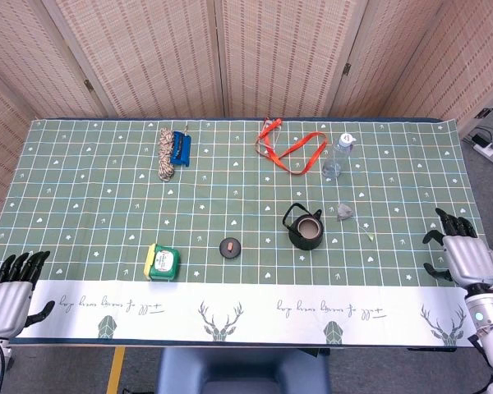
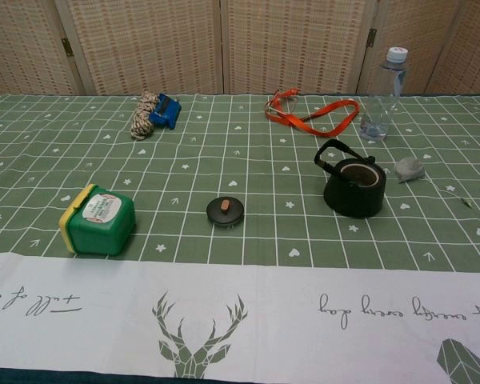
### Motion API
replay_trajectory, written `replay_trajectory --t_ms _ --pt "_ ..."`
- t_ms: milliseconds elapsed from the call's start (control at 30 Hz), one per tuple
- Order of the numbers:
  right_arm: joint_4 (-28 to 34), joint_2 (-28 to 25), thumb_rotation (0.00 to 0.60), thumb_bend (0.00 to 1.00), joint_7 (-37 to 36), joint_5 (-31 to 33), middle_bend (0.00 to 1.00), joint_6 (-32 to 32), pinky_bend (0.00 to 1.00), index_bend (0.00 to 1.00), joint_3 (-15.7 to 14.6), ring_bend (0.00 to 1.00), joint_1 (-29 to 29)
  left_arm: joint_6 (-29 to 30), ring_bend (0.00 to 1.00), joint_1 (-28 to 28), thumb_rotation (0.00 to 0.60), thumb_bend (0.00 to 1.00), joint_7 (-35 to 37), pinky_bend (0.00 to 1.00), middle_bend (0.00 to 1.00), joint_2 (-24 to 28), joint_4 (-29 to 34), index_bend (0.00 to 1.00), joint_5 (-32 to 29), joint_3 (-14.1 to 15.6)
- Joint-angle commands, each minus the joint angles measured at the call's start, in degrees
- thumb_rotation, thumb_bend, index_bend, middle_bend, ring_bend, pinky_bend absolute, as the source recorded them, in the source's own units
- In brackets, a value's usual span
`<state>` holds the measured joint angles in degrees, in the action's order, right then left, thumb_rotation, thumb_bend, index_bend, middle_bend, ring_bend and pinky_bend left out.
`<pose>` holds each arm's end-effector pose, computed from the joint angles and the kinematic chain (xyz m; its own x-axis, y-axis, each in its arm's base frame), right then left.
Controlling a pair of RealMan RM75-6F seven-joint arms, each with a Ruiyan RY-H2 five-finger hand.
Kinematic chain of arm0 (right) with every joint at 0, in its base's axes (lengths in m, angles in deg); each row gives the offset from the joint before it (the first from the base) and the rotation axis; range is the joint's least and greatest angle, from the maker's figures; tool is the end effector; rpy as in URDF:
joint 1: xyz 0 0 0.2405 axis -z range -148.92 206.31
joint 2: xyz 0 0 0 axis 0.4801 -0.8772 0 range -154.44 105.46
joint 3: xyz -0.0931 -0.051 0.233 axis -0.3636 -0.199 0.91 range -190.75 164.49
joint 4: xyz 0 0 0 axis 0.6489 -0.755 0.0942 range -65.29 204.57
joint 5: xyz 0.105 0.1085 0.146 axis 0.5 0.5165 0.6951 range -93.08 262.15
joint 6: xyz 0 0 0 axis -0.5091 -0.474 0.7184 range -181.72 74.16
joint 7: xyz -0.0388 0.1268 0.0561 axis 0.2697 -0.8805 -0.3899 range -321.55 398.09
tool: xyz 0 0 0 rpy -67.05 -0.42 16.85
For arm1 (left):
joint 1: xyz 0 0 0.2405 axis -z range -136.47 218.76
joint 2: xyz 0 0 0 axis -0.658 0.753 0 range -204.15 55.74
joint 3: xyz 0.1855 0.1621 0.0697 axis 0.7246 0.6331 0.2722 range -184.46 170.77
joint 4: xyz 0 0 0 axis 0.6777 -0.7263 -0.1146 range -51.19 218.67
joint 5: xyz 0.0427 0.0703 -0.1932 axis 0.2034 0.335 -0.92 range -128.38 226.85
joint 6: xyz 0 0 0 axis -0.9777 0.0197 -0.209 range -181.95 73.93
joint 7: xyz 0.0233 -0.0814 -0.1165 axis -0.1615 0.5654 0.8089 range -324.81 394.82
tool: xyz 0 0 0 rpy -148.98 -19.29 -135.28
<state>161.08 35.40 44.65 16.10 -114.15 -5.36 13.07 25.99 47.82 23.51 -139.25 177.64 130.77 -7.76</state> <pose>-0.3319 -0.2522 0.1601 0.4640 -0.2613 0.8464 -0.8608 0.0927 0.5005 -0.3161 0.1820 0.1388 0.5262 0.1215 0.8416 0.8469 0.0137 -0.5315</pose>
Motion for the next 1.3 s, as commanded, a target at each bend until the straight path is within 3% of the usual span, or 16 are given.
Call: replay_trajectory --t_ms 33,300,700,1300 --pt "-5.9 3.5 0.600 0.29 -4.7 0.5 0.00 3.3 0.00 0.44 0.8 0.00 -2.2 0.0 0.04 0.1 0.600 0.24 1.4 0.00 0.05 0.5 0.1 0.01 0.4 -0.1" --pt "-15.2 10.8 0.600 0.29 -2.9 1.2 0.00 6.0 0.00 0.50 1.3 0.00 -6.1 -0.6 0.03 0.5 0.600 0.24 5.8 0.00 0.05 2.0 0.1 0.01 2.9 0.7" --pt "-23.5 19.0 0.600 0.34 2.6 3.8 0.00 11.1 0.00 0.52 1.7 0.00 -11.9 -1.5 0.03 1.1 0.600 0.24 7.8 0.00 0.05 2.5 -0.7 0.01 4.5 1.4" --pt "-25.0 22.7 0.600 0.34 12.4 13.2 0.00 14.7 0.00 0.46 1.7 0.00 -15.5 -2.6 0.03 1.9 0.600 0.24 9.6 0.00 0.05 2.7 -1.3 0.01 4.7 1.5"
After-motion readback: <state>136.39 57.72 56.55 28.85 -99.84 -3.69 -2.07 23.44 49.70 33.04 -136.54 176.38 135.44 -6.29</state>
